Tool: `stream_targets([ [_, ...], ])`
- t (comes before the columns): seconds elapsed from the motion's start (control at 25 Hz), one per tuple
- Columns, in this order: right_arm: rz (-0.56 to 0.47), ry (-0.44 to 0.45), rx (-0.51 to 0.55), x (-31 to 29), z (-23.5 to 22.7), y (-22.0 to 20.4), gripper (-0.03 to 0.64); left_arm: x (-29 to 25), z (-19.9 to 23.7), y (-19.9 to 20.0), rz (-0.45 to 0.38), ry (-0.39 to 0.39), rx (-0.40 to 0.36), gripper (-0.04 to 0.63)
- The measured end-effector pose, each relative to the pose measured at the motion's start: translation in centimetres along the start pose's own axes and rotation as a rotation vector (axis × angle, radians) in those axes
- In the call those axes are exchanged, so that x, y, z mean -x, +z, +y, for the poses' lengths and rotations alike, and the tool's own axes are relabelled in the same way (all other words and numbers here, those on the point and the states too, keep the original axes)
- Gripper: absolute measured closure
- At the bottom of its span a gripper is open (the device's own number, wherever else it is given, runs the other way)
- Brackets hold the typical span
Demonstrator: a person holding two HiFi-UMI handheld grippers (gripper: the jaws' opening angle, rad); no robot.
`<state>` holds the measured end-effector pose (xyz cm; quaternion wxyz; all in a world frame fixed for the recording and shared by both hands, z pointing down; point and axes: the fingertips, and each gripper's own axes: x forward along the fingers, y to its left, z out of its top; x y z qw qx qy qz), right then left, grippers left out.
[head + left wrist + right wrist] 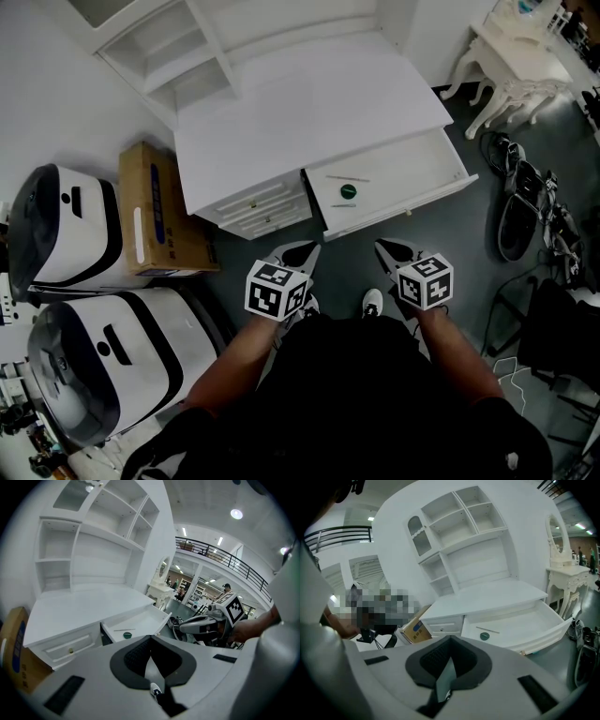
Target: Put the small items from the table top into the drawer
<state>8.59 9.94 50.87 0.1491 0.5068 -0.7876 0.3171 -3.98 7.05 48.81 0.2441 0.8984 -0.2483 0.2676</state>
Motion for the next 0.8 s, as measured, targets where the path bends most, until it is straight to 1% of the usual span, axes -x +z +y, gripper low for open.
stream_targets([
  [0.2, -0.006, 0.002, -0.007, 0.1, -0.1, -0.1, 0.592, -0.1, 0.1, -0.1, -0.001, 0.001, 0.005, 0.592],
  [0.44, -0.013, 0.002, -0.013, 0.3, 0.0, -0.2, 0.592, 0.3, 1.1, 0.2, -0.013, 0.022, 0.012, 0.591],
  [0.8, -0.018, 0.006, -0.018, 0.8, -0.1, -0.5, 0.592, 0.0, 0.1, -0.1, -0.012, 0.015, 0.008, 0.592],
])
